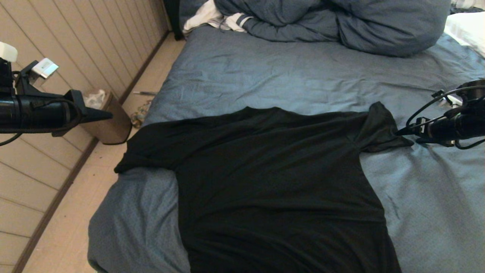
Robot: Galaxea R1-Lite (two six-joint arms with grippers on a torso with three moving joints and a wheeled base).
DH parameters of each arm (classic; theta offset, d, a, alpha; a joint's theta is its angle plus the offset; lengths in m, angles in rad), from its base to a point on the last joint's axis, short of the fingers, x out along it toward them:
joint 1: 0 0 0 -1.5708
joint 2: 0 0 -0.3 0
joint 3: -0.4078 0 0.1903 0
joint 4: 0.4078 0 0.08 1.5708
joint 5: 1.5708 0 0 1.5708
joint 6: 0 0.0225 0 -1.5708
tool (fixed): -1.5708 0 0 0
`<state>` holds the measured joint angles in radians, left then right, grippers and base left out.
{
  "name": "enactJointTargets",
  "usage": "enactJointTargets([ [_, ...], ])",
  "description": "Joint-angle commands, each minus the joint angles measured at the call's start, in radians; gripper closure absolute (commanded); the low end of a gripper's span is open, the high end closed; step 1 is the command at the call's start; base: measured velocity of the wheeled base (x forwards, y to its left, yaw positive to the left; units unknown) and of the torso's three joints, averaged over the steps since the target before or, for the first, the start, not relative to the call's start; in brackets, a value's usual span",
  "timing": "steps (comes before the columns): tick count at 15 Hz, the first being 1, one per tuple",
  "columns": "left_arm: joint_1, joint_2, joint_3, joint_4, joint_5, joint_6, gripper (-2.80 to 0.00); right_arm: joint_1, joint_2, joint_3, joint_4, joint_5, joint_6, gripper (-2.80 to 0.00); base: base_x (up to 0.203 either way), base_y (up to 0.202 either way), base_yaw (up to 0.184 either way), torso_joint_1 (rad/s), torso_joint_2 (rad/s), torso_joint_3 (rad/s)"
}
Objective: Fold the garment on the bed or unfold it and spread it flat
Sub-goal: Fold the black T-shirt
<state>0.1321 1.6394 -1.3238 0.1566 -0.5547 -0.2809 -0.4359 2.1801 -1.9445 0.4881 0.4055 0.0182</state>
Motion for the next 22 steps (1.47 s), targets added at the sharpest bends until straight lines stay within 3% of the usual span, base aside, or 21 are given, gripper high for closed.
enactJointTargets([
  [1,0.0,0.01,0.005,0.001,-0.002,-0.001,0.0,0.035,0.014,0.001,0.004,0.01,0.016,-2.8,0.0,0.0,0.0,0.0,0.0,0.0],
  [7,0.0,0.016,0.019,0.001,-0.006,-0.003,0.0,0.085,-0.024,0.004,0.003,0.065,0.093,-2.8,0.0,0.0,0.0,0.0,0.0,0.0],
  [22,-0.002,0.002,0.081,-0.048,-0.008,0.002,0.0,0.087,-0.085,0.007,0.003,0.067,0.106,-2.8,0.0,0.0,0.0,0.0,0.0,0.0],
])
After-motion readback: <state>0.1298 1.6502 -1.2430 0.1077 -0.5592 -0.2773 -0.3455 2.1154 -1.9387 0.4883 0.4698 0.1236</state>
